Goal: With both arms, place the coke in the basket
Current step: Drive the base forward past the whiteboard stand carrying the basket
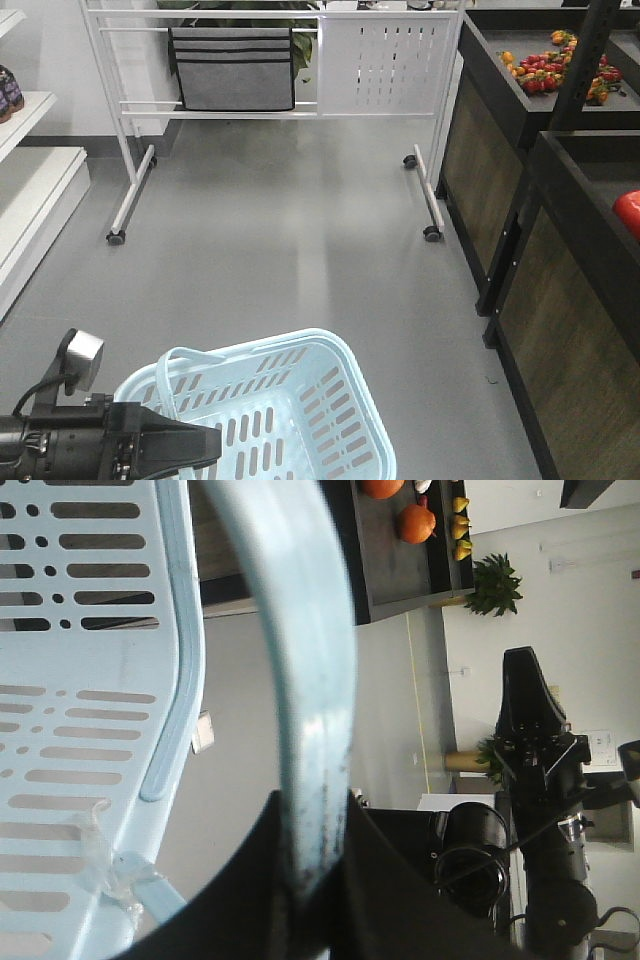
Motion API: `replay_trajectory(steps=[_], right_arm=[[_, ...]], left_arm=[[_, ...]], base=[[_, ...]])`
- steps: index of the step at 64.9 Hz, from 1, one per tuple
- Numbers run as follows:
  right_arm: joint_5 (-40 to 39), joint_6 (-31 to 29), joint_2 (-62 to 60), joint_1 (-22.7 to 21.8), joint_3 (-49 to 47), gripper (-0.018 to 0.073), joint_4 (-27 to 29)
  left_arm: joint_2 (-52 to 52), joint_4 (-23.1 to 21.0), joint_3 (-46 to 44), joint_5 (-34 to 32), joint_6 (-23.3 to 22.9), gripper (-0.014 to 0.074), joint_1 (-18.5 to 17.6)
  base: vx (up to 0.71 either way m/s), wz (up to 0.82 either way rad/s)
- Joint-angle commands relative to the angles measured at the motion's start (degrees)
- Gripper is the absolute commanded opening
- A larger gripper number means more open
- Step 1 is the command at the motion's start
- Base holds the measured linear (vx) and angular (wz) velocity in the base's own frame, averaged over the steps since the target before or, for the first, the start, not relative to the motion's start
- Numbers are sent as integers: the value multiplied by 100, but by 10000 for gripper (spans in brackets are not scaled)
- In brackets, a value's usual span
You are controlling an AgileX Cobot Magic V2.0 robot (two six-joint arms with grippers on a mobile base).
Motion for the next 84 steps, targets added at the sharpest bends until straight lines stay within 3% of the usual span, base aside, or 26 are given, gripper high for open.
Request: replay_trajectory(steps=[1,84], right_arm=[[-412,-27,-74,-2,40,-2,-14],[-411,-27,-74,-2,40,-2,-14]], left_arm=[[-151,-588,-82,494,68,-6,-25],[-151,-588,-82,494,68,-6,-25]], base=[[10,-3],[17,2]])
